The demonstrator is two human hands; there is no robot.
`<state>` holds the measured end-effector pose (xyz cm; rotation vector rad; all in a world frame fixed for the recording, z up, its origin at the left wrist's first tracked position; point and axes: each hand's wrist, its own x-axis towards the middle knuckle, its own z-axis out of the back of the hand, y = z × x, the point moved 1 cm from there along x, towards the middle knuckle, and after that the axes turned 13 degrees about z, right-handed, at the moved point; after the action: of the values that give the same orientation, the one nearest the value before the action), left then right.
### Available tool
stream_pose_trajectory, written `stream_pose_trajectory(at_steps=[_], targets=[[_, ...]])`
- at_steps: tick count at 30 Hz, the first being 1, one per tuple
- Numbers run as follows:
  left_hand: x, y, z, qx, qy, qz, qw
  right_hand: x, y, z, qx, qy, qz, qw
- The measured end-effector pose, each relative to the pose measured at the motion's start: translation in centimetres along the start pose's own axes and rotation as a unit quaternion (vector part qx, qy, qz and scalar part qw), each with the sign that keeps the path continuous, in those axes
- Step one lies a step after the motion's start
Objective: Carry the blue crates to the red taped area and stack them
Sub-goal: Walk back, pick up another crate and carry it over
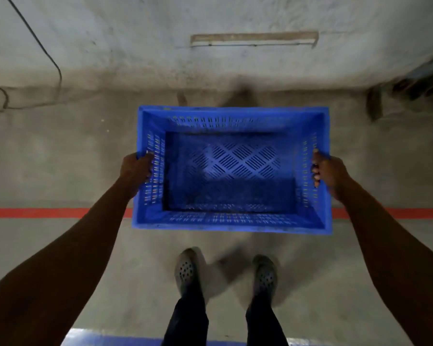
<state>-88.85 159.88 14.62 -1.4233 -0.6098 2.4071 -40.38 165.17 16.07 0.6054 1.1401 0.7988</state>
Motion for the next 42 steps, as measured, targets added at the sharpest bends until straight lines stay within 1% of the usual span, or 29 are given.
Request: stream_pose_trajectory(at_steps=[3,8,13,21,26,36,38,40,42], targets=[[2.6,0.0,-0.8,-0.007,-0.005,0.009,1.000,2.0,-0.9,-1.6,0.009,0.010,0.003,1.000],[4.6,0.0,-1.3,-0.021,-0.013,0.001,1.000,3.8,-1.6,-3.0,0.001,-0.015,-0.001,1.000],[4.6,0.2,-1.3,-0.033,-0.013,0.009,0.999,3.8,-1.6,-3.0,0.006,-0.027,-0.014,1.000],[4.4,1.6,-0.6,-0.031,0.010,0.029,0.999,3.4,-1.9,-3.1,-0.015,-0.016,-0.026,0.999],[4.2,1.8,-0.3,-0.014,0.012,0.013,1.000,3.2,-2.2,-2.9,-0.020,-0.010,-0.022,1.000],[3.1,2.7,-0.6,0.003,-0.015,-0.004,1.000,2.5,-4.2,-2.5,-0.020,-0.037,-0.025,0.999],[3.1,2.9,-0.3,0.021,-0.036,-0.011,0.999,2.5,-4.4,-2.3,-0.028,-0.042,-0.021,0.998],[2.2,2.8,0.0,0.060,-0.074,-0.024,0.995,2.4,-4.6,-2.1,-0.045,-0.034,-0.014,0.998],[1.0,2.6,0.2,0.056,-0.079,-0.031,0.995,1.9,-4.4,-1.7,-0.073,-0.018,0.000,0.997]])
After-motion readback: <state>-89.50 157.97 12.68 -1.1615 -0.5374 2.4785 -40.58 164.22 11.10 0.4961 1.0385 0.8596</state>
